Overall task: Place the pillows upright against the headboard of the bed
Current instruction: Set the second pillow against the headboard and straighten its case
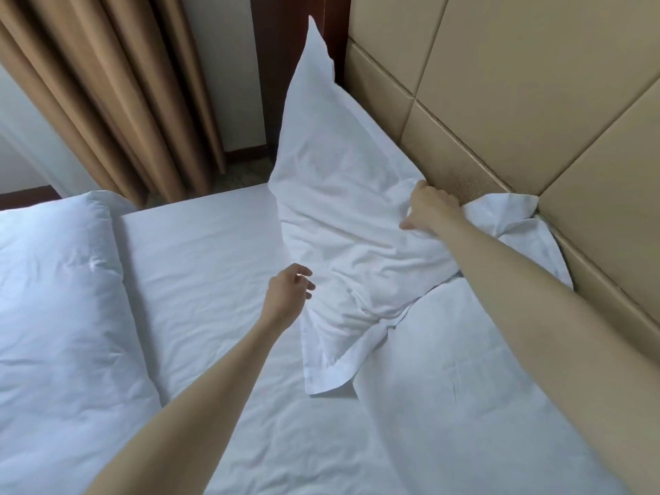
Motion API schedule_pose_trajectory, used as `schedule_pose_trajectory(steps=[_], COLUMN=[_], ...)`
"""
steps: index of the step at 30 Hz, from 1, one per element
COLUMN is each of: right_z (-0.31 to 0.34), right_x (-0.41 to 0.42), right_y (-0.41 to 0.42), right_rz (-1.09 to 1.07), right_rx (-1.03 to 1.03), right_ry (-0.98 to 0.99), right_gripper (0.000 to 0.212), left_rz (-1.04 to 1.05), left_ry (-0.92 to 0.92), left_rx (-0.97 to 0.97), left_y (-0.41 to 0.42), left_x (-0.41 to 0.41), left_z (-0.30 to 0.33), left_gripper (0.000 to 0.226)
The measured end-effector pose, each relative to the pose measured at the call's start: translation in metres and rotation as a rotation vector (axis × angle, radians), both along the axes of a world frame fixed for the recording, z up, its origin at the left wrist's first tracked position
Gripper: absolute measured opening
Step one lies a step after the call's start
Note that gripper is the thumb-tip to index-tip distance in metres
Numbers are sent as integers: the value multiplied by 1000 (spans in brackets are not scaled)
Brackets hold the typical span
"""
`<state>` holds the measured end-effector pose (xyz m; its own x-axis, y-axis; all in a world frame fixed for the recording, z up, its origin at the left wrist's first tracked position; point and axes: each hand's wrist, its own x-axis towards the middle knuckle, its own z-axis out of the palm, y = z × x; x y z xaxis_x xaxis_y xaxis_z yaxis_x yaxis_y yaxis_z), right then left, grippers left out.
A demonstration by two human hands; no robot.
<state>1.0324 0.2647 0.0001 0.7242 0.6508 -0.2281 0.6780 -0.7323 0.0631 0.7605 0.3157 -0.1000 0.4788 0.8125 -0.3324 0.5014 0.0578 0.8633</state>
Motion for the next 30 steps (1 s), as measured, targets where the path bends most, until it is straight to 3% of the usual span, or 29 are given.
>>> schedule_pose_trajectory(steps=[3, 7, 9, 11, 13, 17, 20, 24, 26, 28, 30], right_z=[8, 78, 98, 92, 64, 21, 36, 49, 35, 27, 41], right_x=[0, 13, 13, 18, 22, 20, 30, 31, 18, 15, 20], right_y=[13, 46, 51, 37, 8, -21, -9, -17, -32, -42, -43], right_rz=[117, 251, 347, 398, 405, 74, -8, -15, 64, 84, 76], right_rx=[170, 595, 654, 605, 389, 100, 193, 502, 345, 169, 173], right_ry=[-66, -231, -359, -440, -453, -117, 3, -241, -275, -161, -108], right_gripper=[33, 33, 35, 37, 37, 48, 43, 36, 37, 41, 36], left_rz=[58, 119, 162, 182, 157, 39, 4, 20, 29, 11, -1], left_ry=[-61, -100, -109, -104, -64, 24, 38, -8, -22, -18, -13], left_rx=[-1, 74, 106, 122, 115, 109, 100, 113, 114, 114, 100], left_y=[7, 21, 27, 29, 24, 8, 3, 7, 10, 8, 4], left_x=[-11, -18, -17, -16, -15, -10, -6, 1, 3, 3, 3], left_z=[8, 22, 25, 23, 17, 5, 11, 28, 34, 36, 37], left_gripper=[32, 33, 33, 32, 30, 27, 26, 26, 26, 26, 26])
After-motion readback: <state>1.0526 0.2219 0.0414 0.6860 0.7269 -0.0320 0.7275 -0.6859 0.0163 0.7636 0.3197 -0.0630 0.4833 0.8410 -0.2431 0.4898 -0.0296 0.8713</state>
